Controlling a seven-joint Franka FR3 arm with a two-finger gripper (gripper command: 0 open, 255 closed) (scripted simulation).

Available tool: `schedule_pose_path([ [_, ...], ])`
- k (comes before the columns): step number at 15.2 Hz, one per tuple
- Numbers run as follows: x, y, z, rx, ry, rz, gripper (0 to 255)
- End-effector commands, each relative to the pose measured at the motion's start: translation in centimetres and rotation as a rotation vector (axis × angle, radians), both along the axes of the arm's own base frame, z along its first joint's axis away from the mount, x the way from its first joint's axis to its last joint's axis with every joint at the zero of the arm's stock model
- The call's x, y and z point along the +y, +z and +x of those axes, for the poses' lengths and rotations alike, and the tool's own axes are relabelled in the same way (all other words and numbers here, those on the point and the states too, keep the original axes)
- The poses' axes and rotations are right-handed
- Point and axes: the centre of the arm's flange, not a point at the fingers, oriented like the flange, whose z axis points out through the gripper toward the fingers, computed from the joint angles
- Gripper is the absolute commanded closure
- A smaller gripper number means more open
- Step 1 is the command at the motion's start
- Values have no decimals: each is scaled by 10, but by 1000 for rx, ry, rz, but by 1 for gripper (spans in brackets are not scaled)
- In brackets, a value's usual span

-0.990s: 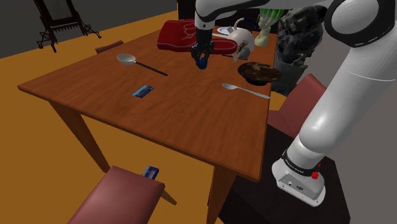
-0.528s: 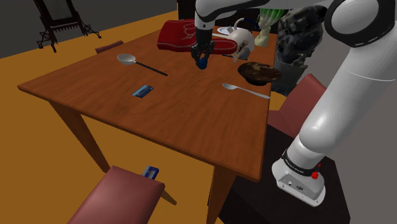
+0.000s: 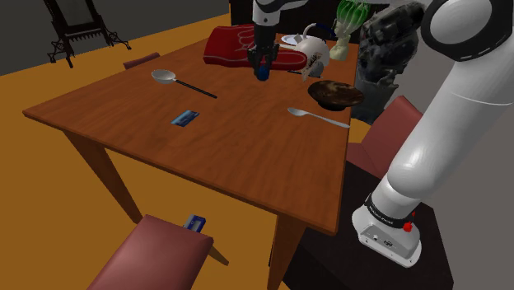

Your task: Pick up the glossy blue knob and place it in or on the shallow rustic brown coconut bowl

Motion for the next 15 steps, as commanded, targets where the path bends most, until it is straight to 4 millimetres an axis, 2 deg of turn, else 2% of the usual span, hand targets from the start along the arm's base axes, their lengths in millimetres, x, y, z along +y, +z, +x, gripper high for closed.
schedule_pose_path([
  [1, 0, 10, 1, 0, 0, 0, 255],
  [15, 0, 83, 1, 0, 0, 0, 255],
])
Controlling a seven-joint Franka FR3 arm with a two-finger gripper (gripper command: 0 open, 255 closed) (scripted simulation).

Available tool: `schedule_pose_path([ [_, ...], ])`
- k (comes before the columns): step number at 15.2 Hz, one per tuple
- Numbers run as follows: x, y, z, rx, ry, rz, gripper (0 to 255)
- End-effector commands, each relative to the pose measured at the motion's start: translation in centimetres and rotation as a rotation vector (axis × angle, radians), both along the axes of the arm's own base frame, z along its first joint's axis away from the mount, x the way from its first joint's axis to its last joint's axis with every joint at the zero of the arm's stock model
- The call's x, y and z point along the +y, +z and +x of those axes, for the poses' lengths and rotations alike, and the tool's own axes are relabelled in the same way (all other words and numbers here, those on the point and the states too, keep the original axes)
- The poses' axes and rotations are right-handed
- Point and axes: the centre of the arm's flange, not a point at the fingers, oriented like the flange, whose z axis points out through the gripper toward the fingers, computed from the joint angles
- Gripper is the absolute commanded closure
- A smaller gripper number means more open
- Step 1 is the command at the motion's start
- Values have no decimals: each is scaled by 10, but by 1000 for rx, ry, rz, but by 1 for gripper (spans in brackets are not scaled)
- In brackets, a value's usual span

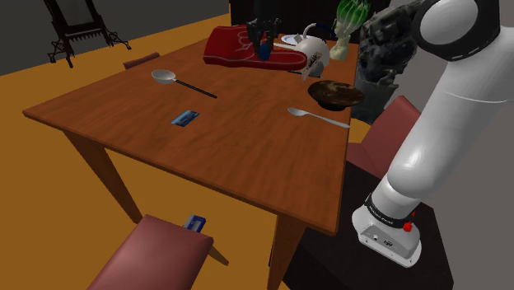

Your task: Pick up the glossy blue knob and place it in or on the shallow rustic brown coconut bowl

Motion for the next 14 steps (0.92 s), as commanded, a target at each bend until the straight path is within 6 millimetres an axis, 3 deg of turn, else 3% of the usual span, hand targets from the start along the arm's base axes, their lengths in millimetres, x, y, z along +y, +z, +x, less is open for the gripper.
schedule_pose_path([
  [1, -5, 5, -13, 1, 0, 0, 255],
  [14, -68, 11, -172, 1, 0, 0, 255],
])
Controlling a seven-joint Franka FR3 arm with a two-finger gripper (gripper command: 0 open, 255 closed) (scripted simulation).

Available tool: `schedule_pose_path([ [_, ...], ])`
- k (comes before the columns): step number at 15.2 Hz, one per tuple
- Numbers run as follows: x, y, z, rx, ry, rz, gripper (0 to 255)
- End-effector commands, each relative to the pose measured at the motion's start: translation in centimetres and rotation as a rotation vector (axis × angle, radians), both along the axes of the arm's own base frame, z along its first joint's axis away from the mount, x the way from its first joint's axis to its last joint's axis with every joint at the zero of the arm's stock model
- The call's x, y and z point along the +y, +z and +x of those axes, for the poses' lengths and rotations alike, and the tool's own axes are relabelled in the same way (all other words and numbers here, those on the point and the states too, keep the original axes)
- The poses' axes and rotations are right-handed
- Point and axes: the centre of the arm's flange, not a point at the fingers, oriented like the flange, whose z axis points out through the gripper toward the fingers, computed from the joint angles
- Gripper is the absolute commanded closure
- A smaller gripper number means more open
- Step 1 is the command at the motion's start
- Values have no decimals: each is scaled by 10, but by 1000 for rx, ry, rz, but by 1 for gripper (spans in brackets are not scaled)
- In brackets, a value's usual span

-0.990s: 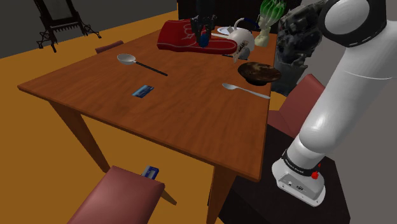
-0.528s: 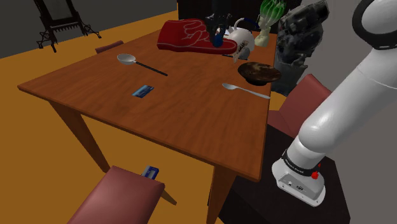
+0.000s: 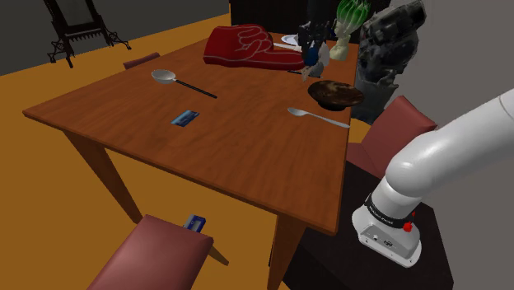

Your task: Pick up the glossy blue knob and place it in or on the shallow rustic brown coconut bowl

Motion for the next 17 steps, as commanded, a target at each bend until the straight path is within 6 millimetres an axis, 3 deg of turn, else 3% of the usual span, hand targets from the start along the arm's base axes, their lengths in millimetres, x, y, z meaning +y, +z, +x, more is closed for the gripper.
schedule_pose_path([
  [1, -11, 2, -25, 0, 0, 1, 255],
  [7, -41, 5, -98, 0, 0, 1, 255],
  [17, -42, -43, -102, 0, 0, 1, 255],
])
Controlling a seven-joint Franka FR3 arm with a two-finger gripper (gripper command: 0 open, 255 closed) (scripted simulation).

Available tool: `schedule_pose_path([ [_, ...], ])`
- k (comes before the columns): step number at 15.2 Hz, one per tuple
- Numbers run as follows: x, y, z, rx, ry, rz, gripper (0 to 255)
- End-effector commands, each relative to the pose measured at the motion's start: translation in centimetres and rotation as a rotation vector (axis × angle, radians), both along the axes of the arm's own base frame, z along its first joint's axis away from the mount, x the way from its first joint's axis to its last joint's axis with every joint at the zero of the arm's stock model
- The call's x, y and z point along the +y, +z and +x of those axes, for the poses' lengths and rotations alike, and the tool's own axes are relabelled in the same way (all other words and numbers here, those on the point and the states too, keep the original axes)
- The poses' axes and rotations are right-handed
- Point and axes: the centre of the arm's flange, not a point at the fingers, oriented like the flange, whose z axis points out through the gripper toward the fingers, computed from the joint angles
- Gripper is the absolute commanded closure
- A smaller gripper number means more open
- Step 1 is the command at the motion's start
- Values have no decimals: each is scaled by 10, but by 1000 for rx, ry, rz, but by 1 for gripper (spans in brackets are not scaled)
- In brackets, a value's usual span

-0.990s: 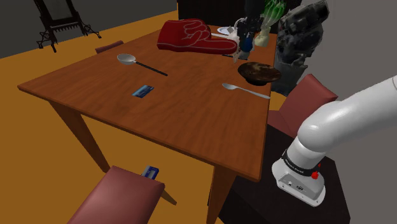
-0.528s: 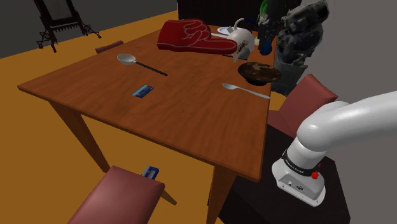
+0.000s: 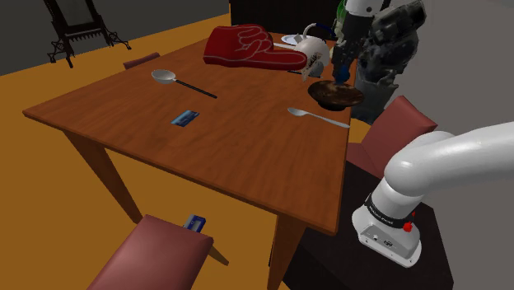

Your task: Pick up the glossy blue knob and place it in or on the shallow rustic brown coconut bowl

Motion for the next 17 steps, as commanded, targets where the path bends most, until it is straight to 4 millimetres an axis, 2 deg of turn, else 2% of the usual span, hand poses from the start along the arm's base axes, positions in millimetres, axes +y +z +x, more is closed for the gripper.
schedule_pose_path([
  [1, 1, -11, 0, 0, 0, 0, 255],
  [6, 1, -38, 0, 0, 0, 0, 255],
  [13, 1, -38, 0, 0, 0, 0, 255],
  [14, 1, -38, 0, 0, 0, 0, 0],
  [17, 1, -38, 0, 0, 0, 0, 0],
])
